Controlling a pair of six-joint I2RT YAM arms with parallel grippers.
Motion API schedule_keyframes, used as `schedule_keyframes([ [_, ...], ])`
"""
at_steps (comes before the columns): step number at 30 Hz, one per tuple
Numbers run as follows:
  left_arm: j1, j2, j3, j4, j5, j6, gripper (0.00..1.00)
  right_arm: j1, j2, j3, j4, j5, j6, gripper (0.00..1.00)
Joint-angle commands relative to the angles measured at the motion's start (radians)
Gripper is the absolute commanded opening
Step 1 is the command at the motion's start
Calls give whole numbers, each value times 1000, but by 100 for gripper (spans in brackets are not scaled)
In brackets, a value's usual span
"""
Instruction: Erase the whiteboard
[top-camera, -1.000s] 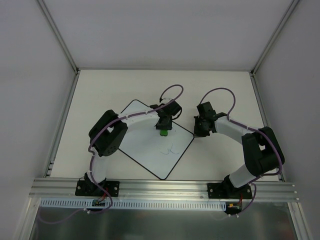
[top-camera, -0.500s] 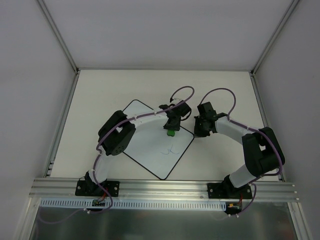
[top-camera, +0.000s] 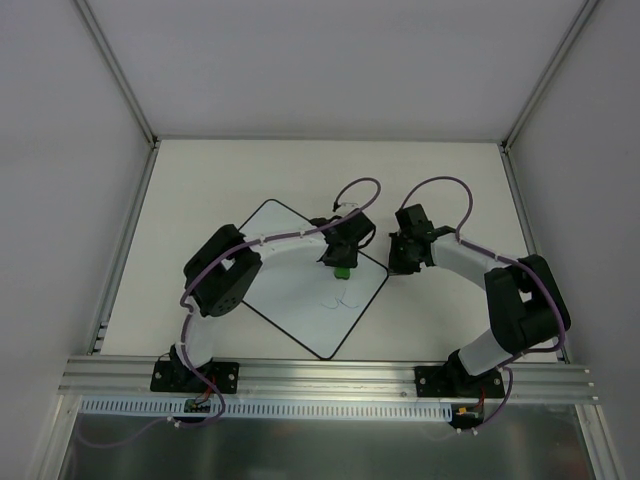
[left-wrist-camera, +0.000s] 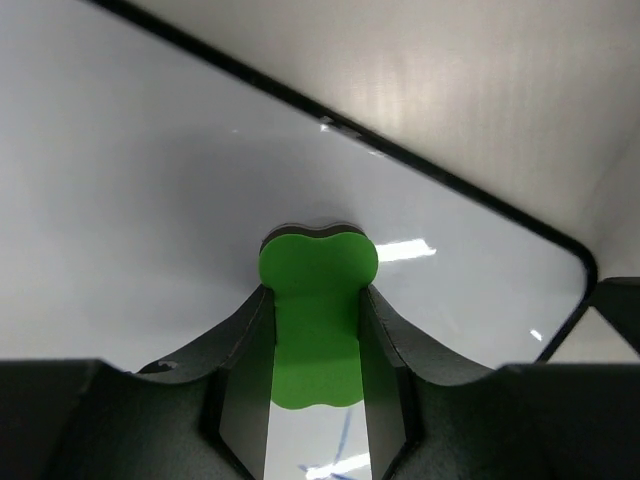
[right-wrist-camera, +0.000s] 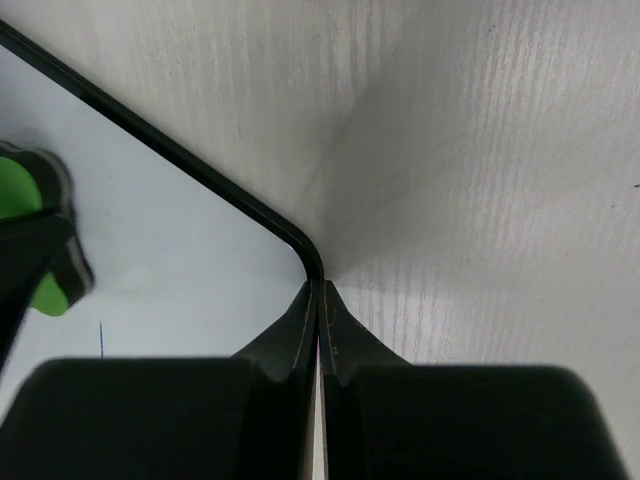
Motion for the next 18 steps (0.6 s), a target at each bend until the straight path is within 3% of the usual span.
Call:
schedule_keyframes([
  [1,100,-29,-149,-160,34,-45,0,-7,-17,-26,-42,4,-6,0],
  [5,157,-127,-221,-167,15,-27,0,-9,-13,-22,-44,-4,-6,0],
  [11,143,-113,-224,-175,73,14,0,-9,-13,-17,-45,-4,-6,0],
  [15,62,-87,-212,-175,98,-7,0,-10,-13,-19,-44,-1,-6,0],
  [18,-59,-60,-175,-175,135,-30,0,-9,-7,-16,-42,-7,-4,0],
])
